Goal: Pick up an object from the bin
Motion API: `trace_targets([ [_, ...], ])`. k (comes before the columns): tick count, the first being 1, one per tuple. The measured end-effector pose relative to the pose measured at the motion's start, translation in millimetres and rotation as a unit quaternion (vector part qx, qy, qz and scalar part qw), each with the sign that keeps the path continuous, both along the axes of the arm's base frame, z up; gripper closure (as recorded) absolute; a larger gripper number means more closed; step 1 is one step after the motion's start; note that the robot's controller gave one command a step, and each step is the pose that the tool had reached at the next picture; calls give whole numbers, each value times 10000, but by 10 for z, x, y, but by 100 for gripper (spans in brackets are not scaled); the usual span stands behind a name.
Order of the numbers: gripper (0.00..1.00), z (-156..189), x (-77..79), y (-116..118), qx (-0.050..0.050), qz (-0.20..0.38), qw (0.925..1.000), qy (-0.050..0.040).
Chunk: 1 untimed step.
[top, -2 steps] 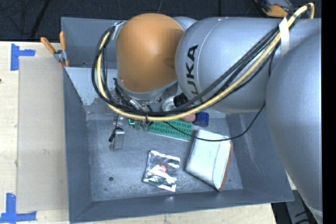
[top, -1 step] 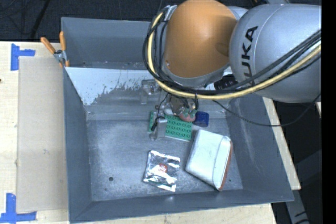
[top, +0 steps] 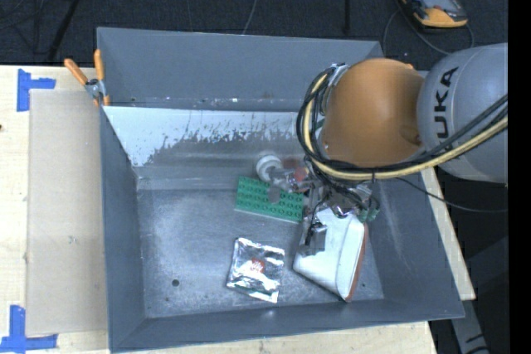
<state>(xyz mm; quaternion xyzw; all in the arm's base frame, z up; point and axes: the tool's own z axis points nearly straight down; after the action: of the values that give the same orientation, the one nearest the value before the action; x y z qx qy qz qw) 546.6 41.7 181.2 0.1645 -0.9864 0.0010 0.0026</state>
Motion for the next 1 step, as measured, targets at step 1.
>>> trace_targets([
  [1, 0, -1117, 480, 109, 20, 38, 10000, -13],
])
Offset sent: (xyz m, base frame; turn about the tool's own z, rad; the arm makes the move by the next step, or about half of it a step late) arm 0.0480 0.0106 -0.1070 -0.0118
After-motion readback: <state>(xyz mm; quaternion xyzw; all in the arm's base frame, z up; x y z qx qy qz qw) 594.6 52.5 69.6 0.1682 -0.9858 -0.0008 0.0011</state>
